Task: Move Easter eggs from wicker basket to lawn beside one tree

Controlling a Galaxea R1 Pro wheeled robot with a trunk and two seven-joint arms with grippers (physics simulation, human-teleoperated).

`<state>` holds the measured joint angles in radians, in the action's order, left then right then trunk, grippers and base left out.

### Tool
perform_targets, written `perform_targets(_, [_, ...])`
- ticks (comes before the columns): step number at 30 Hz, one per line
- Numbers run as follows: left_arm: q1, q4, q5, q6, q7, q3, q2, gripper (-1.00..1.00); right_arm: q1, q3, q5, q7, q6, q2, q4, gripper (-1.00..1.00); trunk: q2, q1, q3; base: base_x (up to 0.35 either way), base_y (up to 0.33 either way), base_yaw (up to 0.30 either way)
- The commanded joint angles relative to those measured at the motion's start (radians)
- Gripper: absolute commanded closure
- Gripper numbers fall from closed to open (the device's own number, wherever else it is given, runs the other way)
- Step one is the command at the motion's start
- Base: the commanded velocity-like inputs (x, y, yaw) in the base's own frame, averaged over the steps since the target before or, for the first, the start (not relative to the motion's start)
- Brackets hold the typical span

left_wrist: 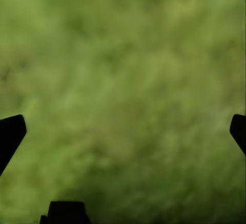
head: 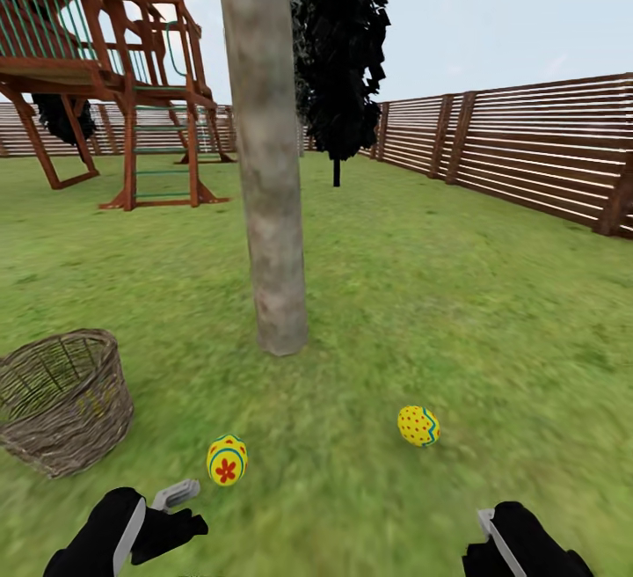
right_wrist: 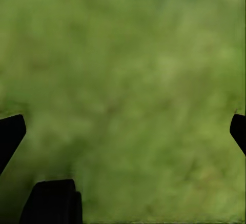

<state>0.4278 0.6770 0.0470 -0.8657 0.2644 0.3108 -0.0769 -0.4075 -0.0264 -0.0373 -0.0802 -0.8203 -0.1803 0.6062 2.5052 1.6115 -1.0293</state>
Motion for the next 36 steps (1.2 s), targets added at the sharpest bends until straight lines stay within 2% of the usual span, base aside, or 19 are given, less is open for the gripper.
perform_targets(1, [0.0,0.001,0.005,-0.004,0.007,0.003,0.0,-1.0,-0.001,-0.003,-0.005,-0.006,-0.005,-0.001,0.001,-1.0,0.0,-0.001,0.003,-0.276,0.213,-0.288])
perform_targets(11, [0.0,0.001,0.002,-0.004,0.01,0.004,0.0,-1.0,-0.001,-0.003,-0.006,-0.004,-0.003,0.0,0.001,-1.0,-0.002,-0.006,0.044,-0.267,0.213,-0.263])
perform_targets(24, [0.0,0.001,0.002,-0.004,0.01,0.004,0.0,-1.0,-0.001,-0.003,-0.006,-0.007,-0.004,0.0,0.001,-1.0,-0.005,-0.011,0.094,-0.26,0.213,-0.014])
perform_targets(36, [0.0,0.002,0.003,-0.004,0.006,0.005,0.001,-1.0,-0.001,-0.003,-0.009,-0.004,-0.005,0.004,0.001,-1.0,-0.089,-0.057,0.132,-0.188,0.176,0.0])
